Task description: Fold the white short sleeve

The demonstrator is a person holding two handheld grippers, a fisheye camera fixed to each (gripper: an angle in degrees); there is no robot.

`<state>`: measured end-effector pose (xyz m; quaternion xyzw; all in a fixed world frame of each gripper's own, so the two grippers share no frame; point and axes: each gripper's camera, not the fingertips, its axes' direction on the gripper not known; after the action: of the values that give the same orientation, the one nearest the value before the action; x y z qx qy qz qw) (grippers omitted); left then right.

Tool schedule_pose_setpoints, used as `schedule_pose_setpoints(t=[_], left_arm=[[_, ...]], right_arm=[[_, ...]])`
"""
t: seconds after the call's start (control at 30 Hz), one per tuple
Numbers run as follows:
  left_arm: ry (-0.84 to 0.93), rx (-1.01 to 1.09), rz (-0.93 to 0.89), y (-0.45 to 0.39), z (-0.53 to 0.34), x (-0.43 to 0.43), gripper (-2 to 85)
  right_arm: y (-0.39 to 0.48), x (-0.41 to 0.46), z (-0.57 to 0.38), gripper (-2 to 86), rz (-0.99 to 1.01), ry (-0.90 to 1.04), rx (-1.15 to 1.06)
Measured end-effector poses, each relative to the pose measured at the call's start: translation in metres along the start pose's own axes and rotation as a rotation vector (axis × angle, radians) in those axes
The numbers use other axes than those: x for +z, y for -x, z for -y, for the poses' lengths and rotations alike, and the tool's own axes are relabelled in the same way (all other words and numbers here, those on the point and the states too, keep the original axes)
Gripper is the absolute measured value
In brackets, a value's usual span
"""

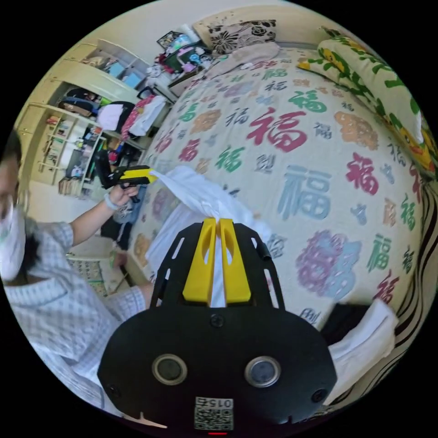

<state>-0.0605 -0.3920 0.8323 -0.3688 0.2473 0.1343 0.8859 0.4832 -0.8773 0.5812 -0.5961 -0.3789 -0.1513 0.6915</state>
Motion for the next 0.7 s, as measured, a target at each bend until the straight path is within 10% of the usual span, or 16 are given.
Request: schedule_pose_setpoints(t=[0.53, 0.7], left_arm=[[0.492, -0.181, 0.045, -0.094, -0.254, 0.075, -0.2], [0.390, -0.280, 0.017, -0.089, -0.261, 0.069, 0.6]], right_arm=[[0.054, 0.196, -0.266, 2.9, -0.120, 0.363, 0.003], [0.045, 0.196, -0.280, 4.9, -0.094, 0.357, -0.005]])
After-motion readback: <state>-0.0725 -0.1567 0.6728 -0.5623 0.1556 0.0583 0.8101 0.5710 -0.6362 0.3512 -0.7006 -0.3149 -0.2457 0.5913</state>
